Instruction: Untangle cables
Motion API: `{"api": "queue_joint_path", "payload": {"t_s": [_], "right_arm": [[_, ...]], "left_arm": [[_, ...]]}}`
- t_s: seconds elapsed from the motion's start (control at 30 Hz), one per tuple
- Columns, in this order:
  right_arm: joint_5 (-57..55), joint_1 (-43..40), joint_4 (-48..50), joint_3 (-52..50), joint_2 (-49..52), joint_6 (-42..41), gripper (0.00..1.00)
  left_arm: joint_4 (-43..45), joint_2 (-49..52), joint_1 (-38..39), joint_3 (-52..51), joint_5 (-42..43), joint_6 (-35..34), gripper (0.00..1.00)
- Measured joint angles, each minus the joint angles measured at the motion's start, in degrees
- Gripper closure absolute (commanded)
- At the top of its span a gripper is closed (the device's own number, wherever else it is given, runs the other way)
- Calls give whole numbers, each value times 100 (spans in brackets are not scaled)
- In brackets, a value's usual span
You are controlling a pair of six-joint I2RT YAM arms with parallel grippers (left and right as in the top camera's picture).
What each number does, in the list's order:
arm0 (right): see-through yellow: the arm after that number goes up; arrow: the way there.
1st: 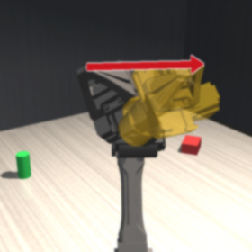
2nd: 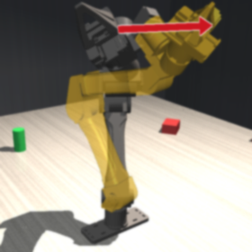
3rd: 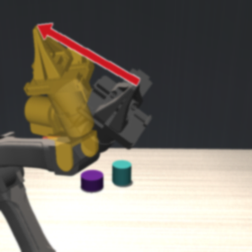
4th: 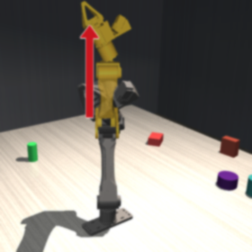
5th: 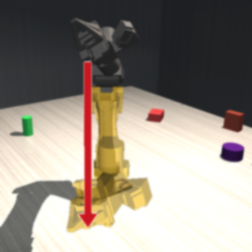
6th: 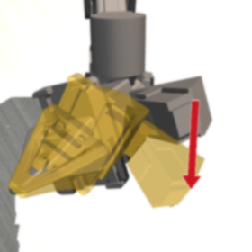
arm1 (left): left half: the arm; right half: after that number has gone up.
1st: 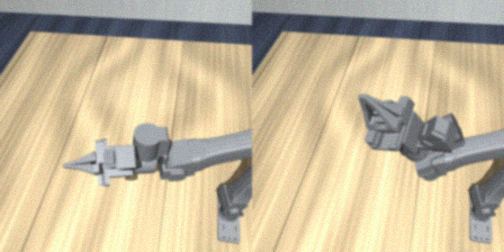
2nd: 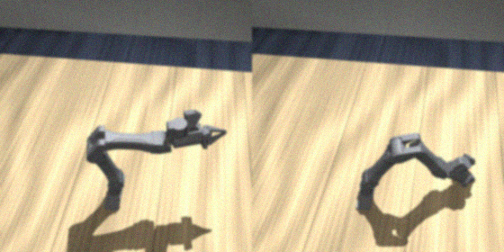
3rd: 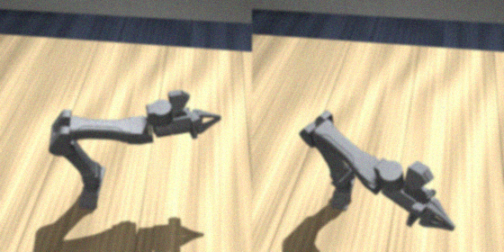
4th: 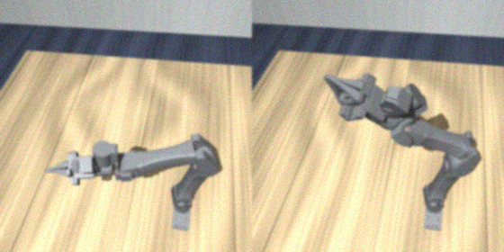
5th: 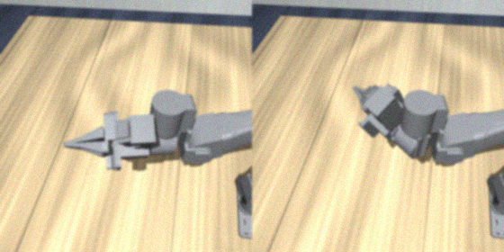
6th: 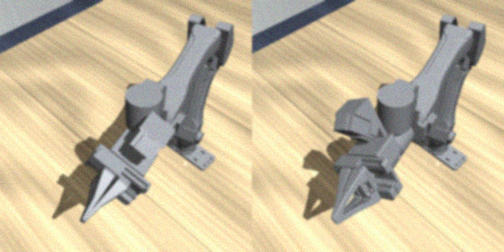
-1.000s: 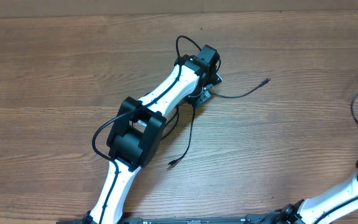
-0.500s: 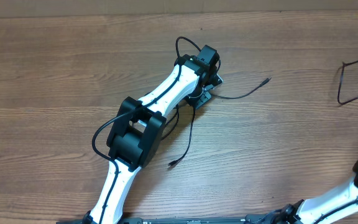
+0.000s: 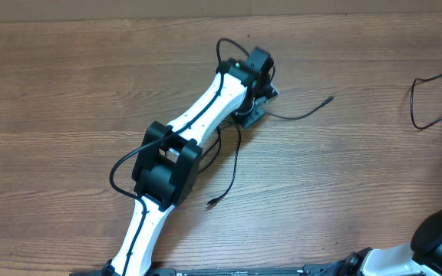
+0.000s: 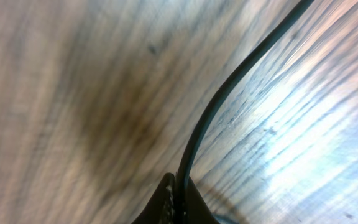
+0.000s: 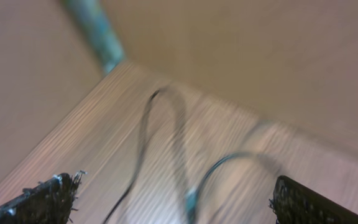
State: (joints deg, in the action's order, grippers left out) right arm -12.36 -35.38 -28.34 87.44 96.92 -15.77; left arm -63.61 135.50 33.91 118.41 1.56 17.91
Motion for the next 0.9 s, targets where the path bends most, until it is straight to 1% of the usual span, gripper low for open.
{"api": "queue_joint_path", "payload": {"t_s": [0.1, 0.2, 0.37, 0.47, 0.6, 0.77, 0.9], "right_arm": [[157, 398, -479, 0, -2, -313, 0], [361, 861, -1165, 0, -2, -605, 0], [927, 1637, -1858, 0, -2, -946, 0], [1563, 2046, -2203, 0, -2, -946, 0], [2461, 2450, -2570, -37, -4, -662, 0], [3845, 2909, -2616, -575, -24, -192, 0], [4693, 3416, -1906, -1351, -24, 238, 0]], "left_arm": [[-483, 0, 0, 787, 2, -24, 96], [-874, -15, 0, 1620, 2, -120, 96], [-1189, -94, 0, 2739, 0, -420, 96], [-1217, -223, 0, 3220, -2, -614, 96], [-1167, -498, -35, 3676, -208, -1021, 96], [-883, -960, -203, 3971, -603, -1672, 96], [-647, -1255, -544, 4035, -745, -2144, 96]]}}
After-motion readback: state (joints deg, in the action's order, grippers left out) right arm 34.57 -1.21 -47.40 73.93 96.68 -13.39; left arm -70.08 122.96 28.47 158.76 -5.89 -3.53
